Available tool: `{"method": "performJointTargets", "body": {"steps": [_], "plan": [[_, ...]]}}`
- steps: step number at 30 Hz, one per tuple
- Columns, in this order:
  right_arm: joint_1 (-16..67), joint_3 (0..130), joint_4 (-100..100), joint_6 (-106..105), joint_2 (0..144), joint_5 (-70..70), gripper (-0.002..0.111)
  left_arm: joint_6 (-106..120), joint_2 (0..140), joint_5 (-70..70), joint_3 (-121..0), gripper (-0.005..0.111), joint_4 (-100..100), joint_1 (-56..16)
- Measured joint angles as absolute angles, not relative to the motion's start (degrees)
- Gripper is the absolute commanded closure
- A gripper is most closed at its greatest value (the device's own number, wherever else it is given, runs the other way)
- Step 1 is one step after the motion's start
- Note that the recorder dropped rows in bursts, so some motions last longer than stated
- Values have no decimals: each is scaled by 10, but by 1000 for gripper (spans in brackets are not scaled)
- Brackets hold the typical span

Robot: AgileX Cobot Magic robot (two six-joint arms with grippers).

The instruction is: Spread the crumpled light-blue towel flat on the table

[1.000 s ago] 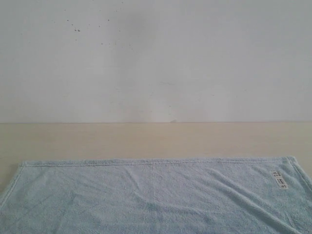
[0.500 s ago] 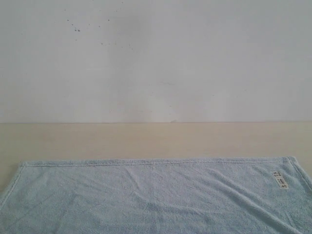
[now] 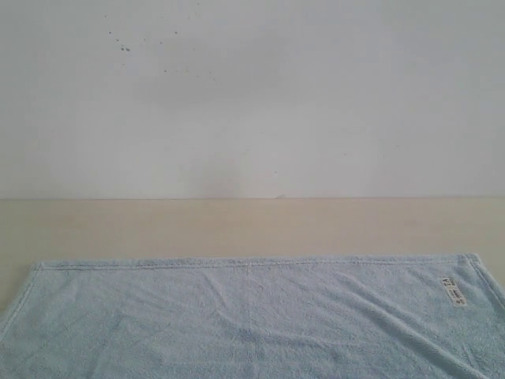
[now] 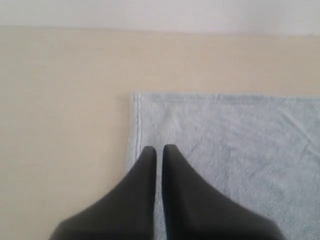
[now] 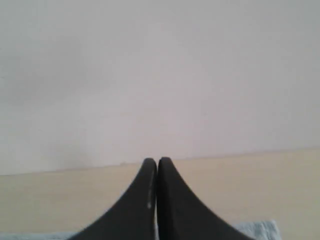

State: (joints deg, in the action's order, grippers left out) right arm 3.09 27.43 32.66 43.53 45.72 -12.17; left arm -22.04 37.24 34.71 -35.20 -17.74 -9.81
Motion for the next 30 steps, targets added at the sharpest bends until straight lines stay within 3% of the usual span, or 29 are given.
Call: {"method": "performJointTargets", "body": {"steps": [5,13,21,30], "plan": [[107,274,327,435,308,-59,108,-186,188,429,-352,103,-132,-98],[149,274,323,435,140,72,108,-156,19,499,-352,103,-102,-98],[176,274,260,388,24,177,108,-153,3,555,-360,103,-90,-98],[203,274,34,88,9,292,108,-153,3,567,-360,103,-79,-98]]}}
